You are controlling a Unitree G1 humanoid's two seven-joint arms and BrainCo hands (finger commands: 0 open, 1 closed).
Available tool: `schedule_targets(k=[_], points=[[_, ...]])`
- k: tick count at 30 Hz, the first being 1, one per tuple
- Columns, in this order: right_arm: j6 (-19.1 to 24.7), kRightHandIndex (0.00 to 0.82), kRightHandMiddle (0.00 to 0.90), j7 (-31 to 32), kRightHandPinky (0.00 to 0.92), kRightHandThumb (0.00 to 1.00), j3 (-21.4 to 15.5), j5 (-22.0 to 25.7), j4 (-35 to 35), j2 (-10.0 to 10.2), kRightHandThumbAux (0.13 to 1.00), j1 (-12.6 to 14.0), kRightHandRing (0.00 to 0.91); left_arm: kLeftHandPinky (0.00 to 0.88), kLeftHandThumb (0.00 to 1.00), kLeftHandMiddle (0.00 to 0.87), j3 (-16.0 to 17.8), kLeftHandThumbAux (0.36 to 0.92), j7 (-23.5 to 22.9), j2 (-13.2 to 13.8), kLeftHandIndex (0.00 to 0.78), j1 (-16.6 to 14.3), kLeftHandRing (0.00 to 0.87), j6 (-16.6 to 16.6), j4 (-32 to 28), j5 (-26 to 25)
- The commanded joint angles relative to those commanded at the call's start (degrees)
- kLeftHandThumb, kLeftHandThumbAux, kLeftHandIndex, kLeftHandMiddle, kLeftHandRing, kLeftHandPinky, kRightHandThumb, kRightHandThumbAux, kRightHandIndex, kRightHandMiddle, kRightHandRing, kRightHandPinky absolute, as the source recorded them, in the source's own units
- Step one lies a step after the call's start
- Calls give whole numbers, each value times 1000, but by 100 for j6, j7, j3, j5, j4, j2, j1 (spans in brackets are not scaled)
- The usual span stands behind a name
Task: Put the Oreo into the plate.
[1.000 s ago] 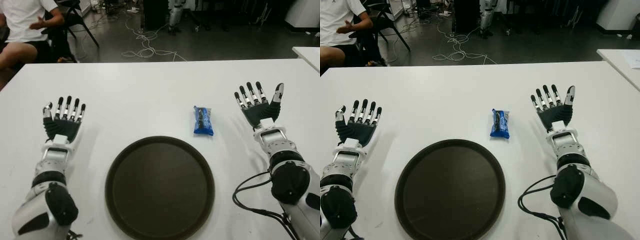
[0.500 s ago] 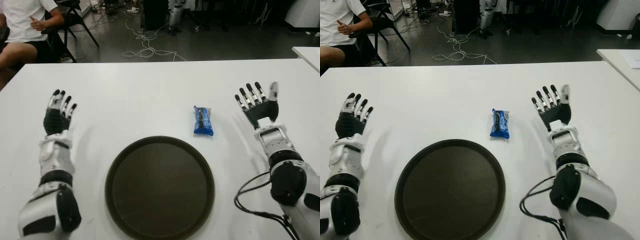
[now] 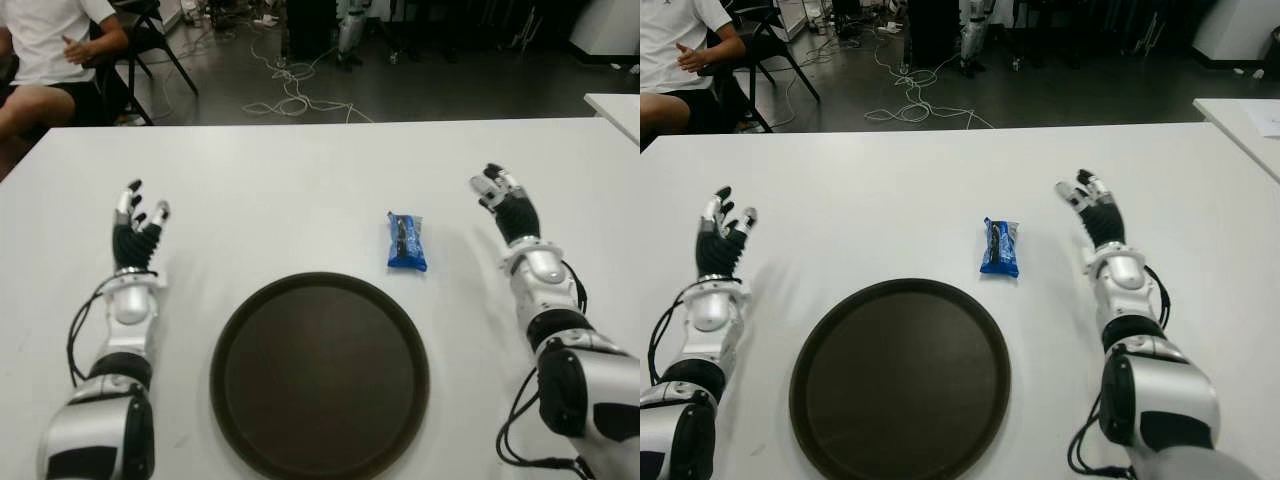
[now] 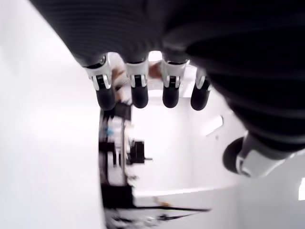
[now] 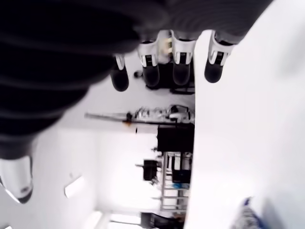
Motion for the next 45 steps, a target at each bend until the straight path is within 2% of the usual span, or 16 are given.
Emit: schedule_targets(k=[12, 17, 22, 30, 45], points=[[-23, 0, 0, -149, 0, 0, 58, -64, 51, -2, 567, -1, 0, 0, 0, 6, -86, 610, 53, 35, 11, -63, 0, 175, 116, -33], [-18, 0, 0, -141, 0, 0, 43, -46, 61, -3, 583, -2, 0, 0, 0, 23, -92, 659, 29, 23, 20, -82, 1, 203, 129, -82], [-9, 0, 0, -147, 0, 0, 32, -39, 69, -3, 585, -9, 0, 0, 0, 36, -125, 685, 58, 38, 26, -102, 13, 281, 143, -67], [48, 0, 0, -210, 0, 0, 43, -58, 79, -1, 564, -13, 0, 0, 0, 33, -273, 679, 258, 69, 25, -103, 10, 403, 151, 54], [132, 0, 0, -234, 0, 0, 57, -63, 82, -5, 553, -22, 0, 1, 0, 33, -324, 678, 394, 37, 27, -107, 11, 492, 107, 11]])
